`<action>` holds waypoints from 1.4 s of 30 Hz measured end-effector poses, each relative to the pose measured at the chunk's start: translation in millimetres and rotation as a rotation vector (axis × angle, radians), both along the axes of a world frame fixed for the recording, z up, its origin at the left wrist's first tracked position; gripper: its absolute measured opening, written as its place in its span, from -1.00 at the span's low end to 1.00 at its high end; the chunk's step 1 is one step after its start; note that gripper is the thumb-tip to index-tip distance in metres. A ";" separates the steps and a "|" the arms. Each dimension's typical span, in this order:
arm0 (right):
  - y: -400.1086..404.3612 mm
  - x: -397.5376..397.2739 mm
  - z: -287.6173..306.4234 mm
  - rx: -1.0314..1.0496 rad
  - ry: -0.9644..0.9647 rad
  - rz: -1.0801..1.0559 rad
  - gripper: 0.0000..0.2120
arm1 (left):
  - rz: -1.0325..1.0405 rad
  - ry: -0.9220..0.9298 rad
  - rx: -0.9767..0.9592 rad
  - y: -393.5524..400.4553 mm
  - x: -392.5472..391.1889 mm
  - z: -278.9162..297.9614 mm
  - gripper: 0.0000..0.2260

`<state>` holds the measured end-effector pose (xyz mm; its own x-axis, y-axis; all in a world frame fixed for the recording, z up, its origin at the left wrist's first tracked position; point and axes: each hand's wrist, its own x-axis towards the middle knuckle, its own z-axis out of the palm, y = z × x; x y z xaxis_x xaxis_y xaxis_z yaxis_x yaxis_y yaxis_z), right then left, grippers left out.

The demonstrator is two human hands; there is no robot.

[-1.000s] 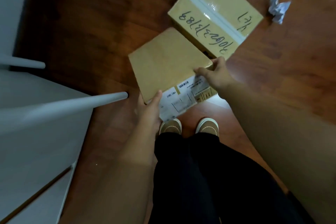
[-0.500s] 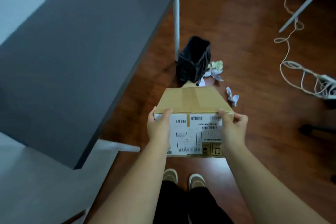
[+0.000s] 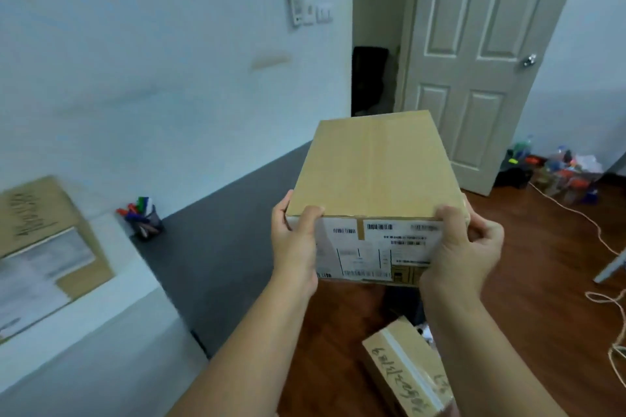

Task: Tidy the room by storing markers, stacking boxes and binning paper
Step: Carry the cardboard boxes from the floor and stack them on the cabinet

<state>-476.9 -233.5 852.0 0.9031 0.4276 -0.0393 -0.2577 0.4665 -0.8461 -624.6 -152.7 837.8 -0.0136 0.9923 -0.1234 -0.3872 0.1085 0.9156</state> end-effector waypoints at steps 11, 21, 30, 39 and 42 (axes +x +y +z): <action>80.6 -257.3 90.1 0.220 0.072 0.528 -0.74 | 0.591 -0.024 0.324 -11.1 -271.1 112.6 -0.55; 118.4 -545.4 97.5 0.303 0.085 0.942 -0.74 | 1.003 0.029 0.383 -46.3 -540.8 130.3 -0.56; 142.7 -678.6 10.7 0.066 -0.382 1.297 -0.69 | 1.234 0.975 -0.173 -18.4 -670.1 23.5 -0.16; 181.3 -675.7 -1.0 0.055 -0.681 1.488 -0.46 | 1.101 1.065 -0.072 -10.1 -653.1 -3.1 -0.07; 185.1 -663.1 6.6 0.033 -0.769 1.556 -0.47 | 1.038 1.086 0.051 -1.1 -611.7 3.5 -0.05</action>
<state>-1140.0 -48.4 858.6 -0.5136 0.8361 0.1926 -0.0221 0.2115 -0.9771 -1236.4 -153.8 841.4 -0.7536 0.4870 0.4415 0.5809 0.1792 0.7940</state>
